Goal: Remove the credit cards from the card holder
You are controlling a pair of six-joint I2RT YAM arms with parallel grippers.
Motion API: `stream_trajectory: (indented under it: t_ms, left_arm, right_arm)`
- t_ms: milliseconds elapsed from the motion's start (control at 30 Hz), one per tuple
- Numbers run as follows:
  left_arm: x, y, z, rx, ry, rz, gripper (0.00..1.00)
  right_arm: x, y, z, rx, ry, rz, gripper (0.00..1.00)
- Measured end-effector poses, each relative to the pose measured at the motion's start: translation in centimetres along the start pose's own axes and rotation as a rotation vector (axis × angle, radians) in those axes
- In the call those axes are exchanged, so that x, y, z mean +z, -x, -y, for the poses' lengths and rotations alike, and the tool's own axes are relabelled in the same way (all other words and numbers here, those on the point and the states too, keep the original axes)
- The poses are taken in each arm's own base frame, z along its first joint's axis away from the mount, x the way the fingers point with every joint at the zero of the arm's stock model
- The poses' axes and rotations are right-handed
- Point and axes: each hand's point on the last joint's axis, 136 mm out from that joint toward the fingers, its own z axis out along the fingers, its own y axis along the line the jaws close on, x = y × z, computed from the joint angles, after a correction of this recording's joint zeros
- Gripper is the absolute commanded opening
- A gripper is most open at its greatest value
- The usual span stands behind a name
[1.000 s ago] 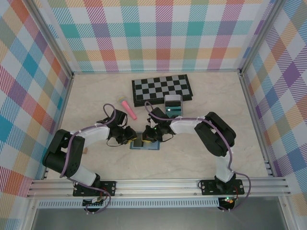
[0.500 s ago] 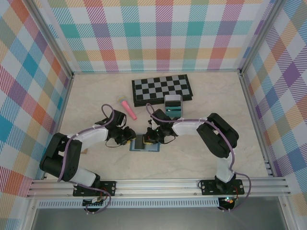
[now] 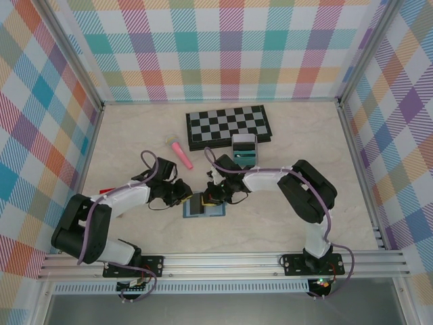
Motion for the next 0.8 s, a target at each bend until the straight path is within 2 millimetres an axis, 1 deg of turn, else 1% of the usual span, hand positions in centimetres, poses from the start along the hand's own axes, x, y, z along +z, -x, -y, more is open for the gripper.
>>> stream_trajectory:
  t_ms: [67,167,267,333,533,633,667,767,800]
  left_arm:
    - [0.5,-0.1,-0.3,-0.002,0.009,-0.011,0.15]
    - [1.1,-0.2,-0.6,-0.007,0.02,-0.023,0.14]
    - [1.2,-0.2,-0.6,-0.005,0.019,-0.023,0.14]
    - [1.2,-0.2,-0.6,-0.001,0.016,-0.02,0.14]
    - [1.4,-0.2,-0.7,0.001,0.015,-0.015,0.14]
    - [1.3,-0.2,-0.7,0.003,0.013,-0.01,0.13]
    - [1.3,-0.2,-0.8,0.004,0.014,-0.006,0.13]
    - [1.1,-0.1,-0.9,0.008,0.013,0.005,0.14]
    - [1.1,-0.1,-0.9,0.008,0.014,0.008,0.14]
  right_arm:
    - [0.0,0.0,-0.2,-0.003,0.008,-0.002,0.0]
    - [0.0,0.0,-0.2,-0.004,0.012,-0.003,0.05]
    - [0.1,0.0,-0.1,0.003,0.009,-0.005,0.12]
    - [0.3,-0.1,0.1,0.011,0.005,-0.01,0.15]
    - [0.7,-0.1,0.2,0.034,0.02,-0.028,0.16]
    - [0.8,0.0,0.0,0.046,0.03,-0.037,0.14]
    - [0.8,0.0,0.0,0.049,0.032,-0.038,0.12]
    - [0.8,0.0,0.0,0.058,0.032,-0.042,0.01]
    - [0.8,0.0,0.0,0.061,0.031,-0.041,0.0]
